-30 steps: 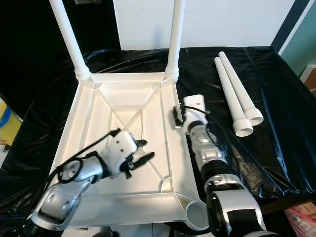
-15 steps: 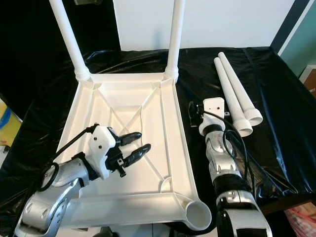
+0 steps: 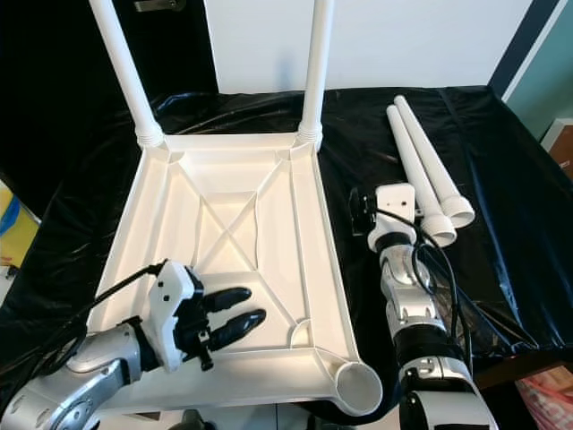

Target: Building children table

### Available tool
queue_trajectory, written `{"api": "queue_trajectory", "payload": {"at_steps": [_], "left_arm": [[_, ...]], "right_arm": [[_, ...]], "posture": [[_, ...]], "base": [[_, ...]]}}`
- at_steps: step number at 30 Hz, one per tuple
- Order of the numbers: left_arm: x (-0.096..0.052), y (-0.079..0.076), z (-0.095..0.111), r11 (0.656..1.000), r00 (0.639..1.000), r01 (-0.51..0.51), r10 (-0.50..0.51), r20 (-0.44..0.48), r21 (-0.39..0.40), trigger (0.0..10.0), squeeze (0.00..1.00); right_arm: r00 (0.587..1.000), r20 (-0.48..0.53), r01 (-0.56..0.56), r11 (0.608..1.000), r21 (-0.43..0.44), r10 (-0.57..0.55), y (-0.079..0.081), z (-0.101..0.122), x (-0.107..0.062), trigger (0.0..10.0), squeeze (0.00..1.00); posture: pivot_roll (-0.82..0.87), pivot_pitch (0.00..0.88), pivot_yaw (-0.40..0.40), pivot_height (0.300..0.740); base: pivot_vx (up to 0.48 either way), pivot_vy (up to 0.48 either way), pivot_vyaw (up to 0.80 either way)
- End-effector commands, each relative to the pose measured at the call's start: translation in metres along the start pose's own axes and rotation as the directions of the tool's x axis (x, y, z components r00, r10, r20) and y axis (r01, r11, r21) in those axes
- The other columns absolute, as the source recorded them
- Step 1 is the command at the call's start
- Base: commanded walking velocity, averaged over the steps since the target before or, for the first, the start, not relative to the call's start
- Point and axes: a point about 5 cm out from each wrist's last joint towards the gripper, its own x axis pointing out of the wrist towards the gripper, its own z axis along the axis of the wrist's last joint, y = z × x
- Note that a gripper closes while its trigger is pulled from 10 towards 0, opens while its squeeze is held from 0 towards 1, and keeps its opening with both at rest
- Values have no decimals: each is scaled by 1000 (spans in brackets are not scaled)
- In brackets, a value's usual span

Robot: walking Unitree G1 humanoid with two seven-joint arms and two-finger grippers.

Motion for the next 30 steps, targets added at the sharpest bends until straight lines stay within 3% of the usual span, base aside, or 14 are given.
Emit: {"api": "queue_trajectory", "payload": {"at_steps": [1,4,6,8,10,20,23,25,30], "left_arm": [[-1,-16,0,977,977,211,-211,-7,-6,10000,0],[-1,-20,-4,973,973,227,-228,-32,-29,10000,0],[-4,-24,-12,970,965,236,-241,-106,-56,10000,0],[-4,-24,-12,970,965,236,-241,-106,-56,10000,0],[-7,-21,-25,977,951,211,-211,-224,-27,10000,0],[-12,-13,-42,984,923,171,-145,-357,41,10000,0],[-11,-7,-46,986,914,138,-91,-395,91,10000,0],[-5,10,-46,988,917,25,39,-397,155,10000,0],[-2,25,-44,976,910,-64,142,-389,207,10000,0]], "right_arm": [[1000,-5,1,1000,-3,-1,-2,0,0,10000,0],[1000,-1,0,1000,-5,0,-3,1,2,10000,0],[1000,4,-3,1000,-7,3,-3,3,5,10000,0],[1000,4,-3,1000,-7,3,-3,3,5,10000,0],[1000,8,-3,1000,-6,3,-2,5,8,10000,0],[1000,11,8,1000,-4,-8,-3,5,8,10000,0],[1000,11,13,1000,-3,-13,-4,4,7,10000,0],[1000,12,21,1000,-1,-21,-5,4,6,10000,0],[1000,14,25,1000,0,-25,-5,4,5,10000,0]], "posture": [[-3,62,-33,740],[-1,62,-35,740],[3,65,-38,740],[3,65,-38,740],[4,63,-33,740],[-2,62,-22,740],[-5,63,-19,740],[-11,63,-15,740],[-14,62,-15,740]], "base": [[0,0,0],[0,0,0],[0,0,0],[0,0,0],[0,0,0],[0,0,0],[0,0,0],[0,0,0],[0,0,0]]}}
